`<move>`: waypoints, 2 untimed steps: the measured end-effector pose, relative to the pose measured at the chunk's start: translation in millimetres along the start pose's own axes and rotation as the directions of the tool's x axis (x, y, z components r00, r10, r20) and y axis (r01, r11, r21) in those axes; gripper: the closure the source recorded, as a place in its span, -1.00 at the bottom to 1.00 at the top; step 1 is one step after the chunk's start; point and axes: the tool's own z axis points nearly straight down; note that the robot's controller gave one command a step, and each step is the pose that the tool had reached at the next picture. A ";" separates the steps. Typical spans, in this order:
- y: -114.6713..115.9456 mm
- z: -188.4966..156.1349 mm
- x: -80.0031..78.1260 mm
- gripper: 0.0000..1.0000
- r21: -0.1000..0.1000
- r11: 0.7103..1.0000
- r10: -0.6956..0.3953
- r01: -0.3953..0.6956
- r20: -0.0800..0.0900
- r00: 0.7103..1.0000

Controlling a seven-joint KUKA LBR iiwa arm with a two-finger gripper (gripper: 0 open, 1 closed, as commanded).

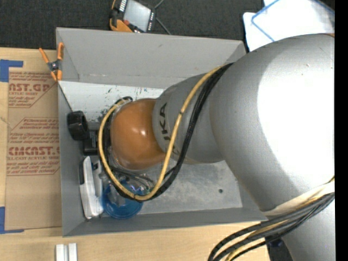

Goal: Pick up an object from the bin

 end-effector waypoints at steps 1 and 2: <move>2.9 -0.3 2.4 1.00 0.000 1.000 0.026 -0.026 0.005 1.000; 5.9 -5.5 2.4 1.00 0.000 0.999 0.044 -0.044 0.004 0.999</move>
Offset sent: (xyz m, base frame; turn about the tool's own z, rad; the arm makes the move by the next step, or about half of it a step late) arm -0.0040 0.0086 0.0181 -0.0086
